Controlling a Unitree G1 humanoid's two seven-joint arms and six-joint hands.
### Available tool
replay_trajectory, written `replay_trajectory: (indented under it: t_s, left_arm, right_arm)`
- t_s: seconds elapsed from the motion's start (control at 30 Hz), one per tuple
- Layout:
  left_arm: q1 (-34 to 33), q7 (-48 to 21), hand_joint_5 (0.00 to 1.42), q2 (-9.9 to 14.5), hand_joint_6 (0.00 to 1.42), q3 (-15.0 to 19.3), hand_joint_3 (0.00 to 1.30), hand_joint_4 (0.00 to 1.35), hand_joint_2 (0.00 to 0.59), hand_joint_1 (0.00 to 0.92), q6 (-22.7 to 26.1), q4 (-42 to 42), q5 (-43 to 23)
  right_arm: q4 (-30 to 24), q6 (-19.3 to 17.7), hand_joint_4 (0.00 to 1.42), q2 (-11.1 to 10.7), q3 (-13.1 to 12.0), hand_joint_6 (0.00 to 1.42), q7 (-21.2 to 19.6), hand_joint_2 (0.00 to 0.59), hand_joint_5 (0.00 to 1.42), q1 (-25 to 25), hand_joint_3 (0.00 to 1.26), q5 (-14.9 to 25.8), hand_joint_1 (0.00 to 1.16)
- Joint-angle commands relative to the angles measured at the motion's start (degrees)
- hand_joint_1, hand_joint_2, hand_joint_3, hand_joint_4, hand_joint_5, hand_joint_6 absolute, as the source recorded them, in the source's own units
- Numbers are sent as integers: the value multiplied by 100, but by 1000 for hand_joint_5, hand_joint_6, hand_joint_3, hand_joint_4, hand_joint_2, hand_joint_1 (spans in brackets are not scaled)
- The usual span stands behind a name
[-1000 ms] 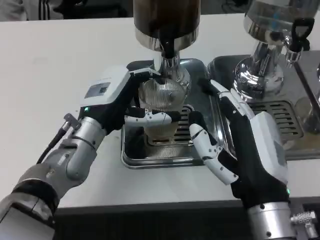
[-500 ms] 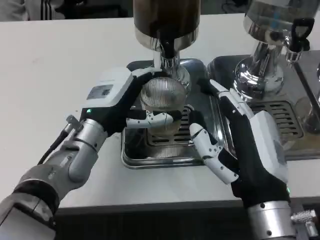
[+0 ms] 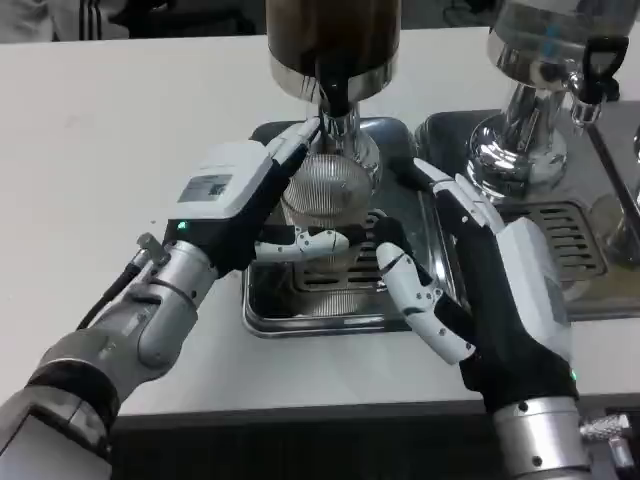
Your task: Grasp the cup under the faucet to collect the drink, then remove the cup.
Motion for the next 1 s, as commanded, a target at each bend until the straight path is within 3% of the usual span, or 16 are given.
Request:
replay_trajectory:
  t_s: [0.03, 0.47, 0.6, 0.8, 1.0]
  left_arm:
    - [-91, 150, 250, 87, 328, -47, 39, 0, 100, 278, 28, -29, 69]
    - [-60, 470, 188, 193, 302, -12, 0, 0, 87, 234, -104, -103, 16]
    - [17, 547, 182, 327, 307, 68, 0, 0, 80, 230, -348, -170, -60]
    - [172, 694, 167, 555, 310, 180, 0, 0, 31, 102, -813, -306, -144]
    - [353, 702, 156, 775, 297, 419, 0, 0, 21, 66, -1210, -451, -269]
  right_arm:
    - [49, -82, 240, -2, 6, 49, 18, 422, 98, -72, 237, 74, 209]
    - [124, -106, 243, -7, 12, 48, 2, 418, 97, -95, 238, 129, 207]
    - [176, -137, 243, 1, 9, 48, -22, 418, 97, -143, 238, 137, 207]
    - [252, -235, 168, -11, -44, 33, -103, 423, 79, -184, 239, 170, 193]
    - [353, -317, 143, -57, -104, 33, -74, 423, 64, -301, 238, 220, 183]
